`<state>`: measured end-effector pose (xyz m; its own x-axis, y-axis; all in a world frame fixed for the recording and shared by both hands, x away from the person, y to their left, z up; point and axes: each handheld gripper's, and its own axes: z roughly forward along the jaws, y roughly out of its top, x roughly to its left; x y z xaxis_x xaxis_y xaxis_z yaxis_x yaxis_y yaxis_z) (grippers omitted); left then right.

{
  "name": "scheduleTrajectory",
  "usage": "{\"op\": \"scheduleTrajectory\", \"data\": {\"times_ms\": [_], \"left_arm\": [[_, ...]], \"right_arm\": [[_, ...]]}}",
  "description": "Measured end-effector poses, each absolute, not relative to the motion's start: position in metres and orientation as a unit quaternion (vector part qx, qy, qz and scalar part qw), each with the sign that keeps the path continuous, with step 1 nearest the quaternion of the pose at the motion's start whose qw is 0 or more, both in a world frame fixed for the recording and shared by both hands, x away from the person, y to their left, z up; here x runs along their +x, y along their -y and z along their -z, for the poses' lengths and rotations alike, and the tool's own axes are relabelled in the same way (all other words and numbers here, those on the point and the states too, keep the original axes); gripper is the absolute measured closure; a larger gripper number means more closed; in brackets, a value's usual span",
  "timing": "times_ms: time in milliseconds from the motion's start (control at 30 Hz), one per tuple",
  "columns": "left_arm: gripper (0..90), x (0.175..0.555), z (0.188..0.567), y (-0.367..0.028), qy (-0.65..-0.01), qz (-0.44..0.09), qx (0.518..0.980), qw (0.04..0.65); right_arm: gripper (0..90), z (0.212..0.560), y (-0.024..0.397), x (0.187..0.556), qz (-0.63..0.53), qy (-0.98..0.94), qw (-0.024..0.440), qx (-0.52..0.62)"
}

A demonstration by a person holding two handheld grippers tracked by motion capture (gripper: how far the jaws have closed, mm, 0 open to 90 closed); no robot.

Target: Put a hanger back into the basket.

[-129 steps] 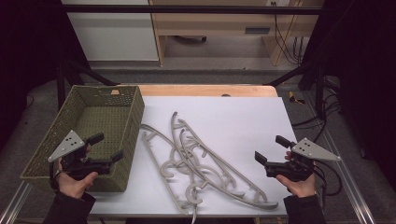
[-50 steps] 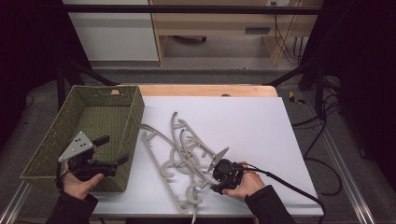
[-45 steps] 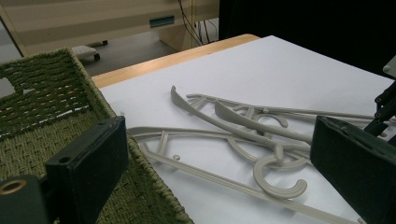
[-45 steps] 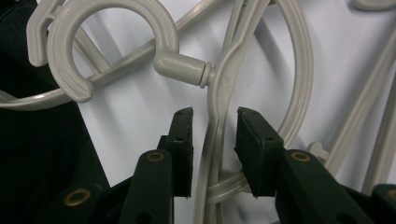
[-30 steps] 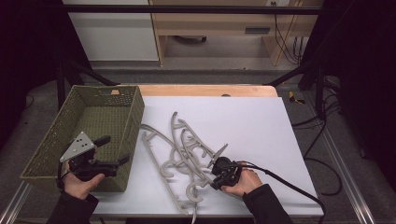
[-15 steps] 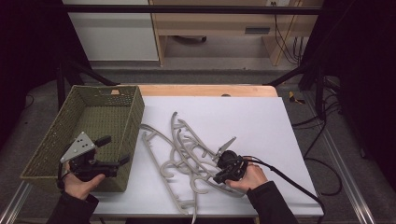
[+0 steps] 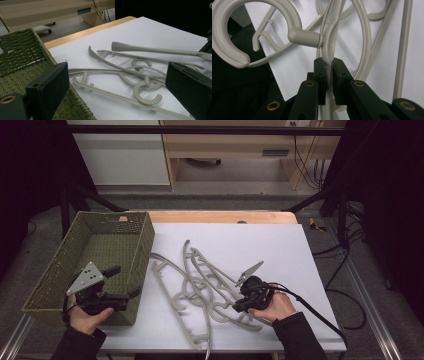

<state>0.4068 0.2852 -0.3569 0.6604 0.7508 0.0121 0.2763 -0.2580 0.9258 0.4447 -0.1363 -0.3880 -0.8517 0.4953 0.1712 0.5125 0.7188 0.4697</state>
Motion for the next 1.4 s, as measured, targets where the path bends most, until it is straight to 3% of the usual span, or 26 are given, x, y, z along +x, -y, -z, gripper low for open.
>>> {"op": "scheduleTrajectory", "data": {"times_ms": [333, 700, 1400], "left_arm": [[5.2, 0.402, 0.351, -0.274, -0.31, -0.236, 0.775, 0.498], [5.4, 0.398, 0.348, -0.237, -0.247, -0.228, 0.82, 0.463], [8.1, 0.401, 0.345, -0.162, -0.109, -0.233, 0.9, 0.352]], "right_arm": [[82.8, 0.366, 0.145, 0.442, 0.278, 0.927, 0.009, -0.253], [82.8, 0.355, 0.137, 0.442, 0.295, 0.935, 0.025, -0.195], [82.8, 0.353, 0.125, 0.439, 0.281, 0.947, 0.068, -0.144]]}}
